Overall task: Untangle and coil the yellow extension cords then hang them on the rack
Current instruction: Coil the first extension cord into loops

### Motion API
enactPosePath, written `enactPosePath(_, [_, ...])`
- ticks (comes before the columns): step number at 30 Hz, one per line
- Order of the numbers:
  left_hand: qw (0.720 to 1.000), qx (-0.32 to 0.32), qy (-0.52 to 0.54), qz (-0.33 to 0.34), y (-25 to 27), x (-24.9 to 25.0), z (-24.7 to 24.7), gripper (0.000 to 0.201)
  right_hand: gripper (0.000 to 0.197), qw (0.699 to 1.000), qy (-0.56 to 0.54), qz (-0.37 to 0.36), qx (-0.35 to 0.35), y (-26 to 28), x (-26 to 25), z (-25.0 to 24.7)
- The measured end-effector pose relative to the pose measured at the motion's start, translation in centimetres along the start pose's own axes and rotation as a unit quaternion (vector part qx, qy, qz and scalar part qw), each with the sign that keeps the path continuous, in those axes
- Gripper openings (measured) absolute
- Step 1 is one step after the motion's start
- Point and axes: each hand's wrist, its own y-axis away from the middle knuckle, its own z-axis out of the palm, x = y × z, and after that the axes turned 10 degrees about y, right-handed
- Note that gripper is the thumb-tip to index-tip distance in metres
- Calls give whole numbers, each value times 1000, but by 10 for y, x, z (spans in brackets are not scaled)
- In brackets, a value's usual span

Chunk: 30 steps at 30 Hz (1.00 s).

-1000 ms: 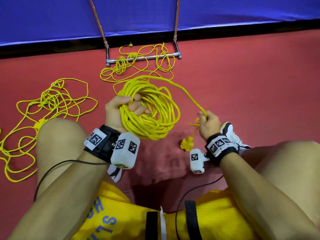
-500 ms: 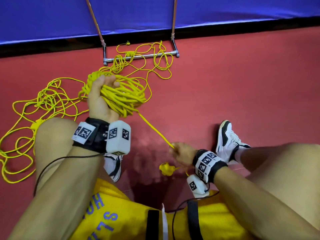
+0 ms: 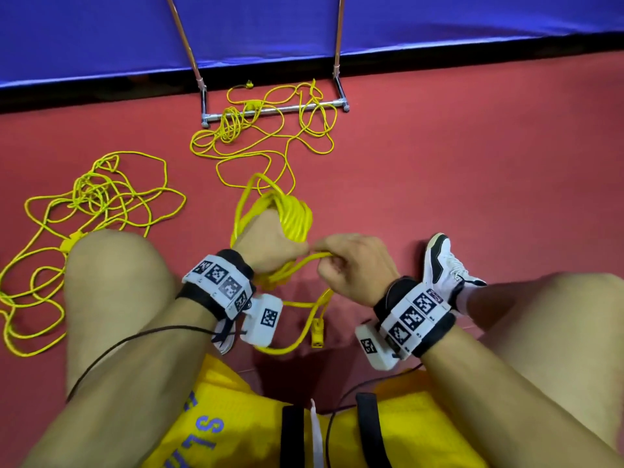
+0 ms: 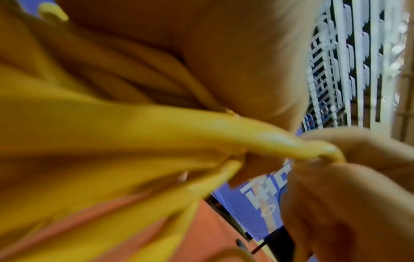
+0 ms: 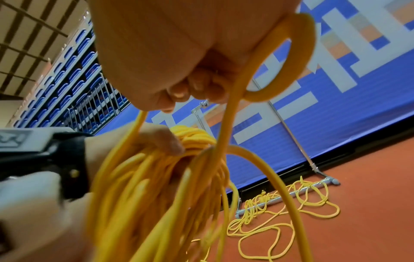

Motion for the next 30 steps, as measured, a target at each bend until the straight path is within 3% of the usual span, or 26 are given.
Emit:
enactPosePath(2, [992, -105, 50, 43, 7, 12, 9, 27, 28, 998, 32, 14, 45, -1, 4, -2])
enactPosePath(5, [956, -185, 214, -71, 19, 24, 13, 13, 23, 994, 53, 61, 77, -6, 12, -7])
enactPosePath(8, [896, -172, 368, -179, 26, 28, 21, 7, 19, 993, 70, 78, 57, -12, 19, -11])
enactPosePath(11, [839, -140, 457, -260, 25, 32, 28, 20, 22, 985, 101, 126, -64, -15, 23, -12])
enactPosePath(14, [801, -128, 514, -279, 24, 33, 25, 32, 24, 964, 156, 161, -143, -15, 27, -14])
enactPosePath(18, [800, -172, 518, -249, 28, 33, 31, 61, 22, 962, 159, 175, -133, -18, 23, -15])
enactPosePath(19, [811, -184, 503, -236, 31, 35, 34, 57, 22, 963, 160, 176, -130, -18, 23, -15])
enactPosePath(21, [836, -205, 467, -203, 36, 42, 37, 17, 21, 964, 165, 170, -122, -17, 25, -16])
enactPosePath(23, [844, -217, 454, -185, 37, 43, 39, 24, 18, 973, 160, 148, -70, -17, 24, -17])
enactPosePath(26, [849, -198, 464, -156, 37, 43, 35, 10, 33, 974, 181, 133, 0, -15, 39, -12])
enactPosePath(30, [838, -145, 509, -129, 36, 39, 24, 35, 49, 945, 148, 291, -32, -6, 81, -2])
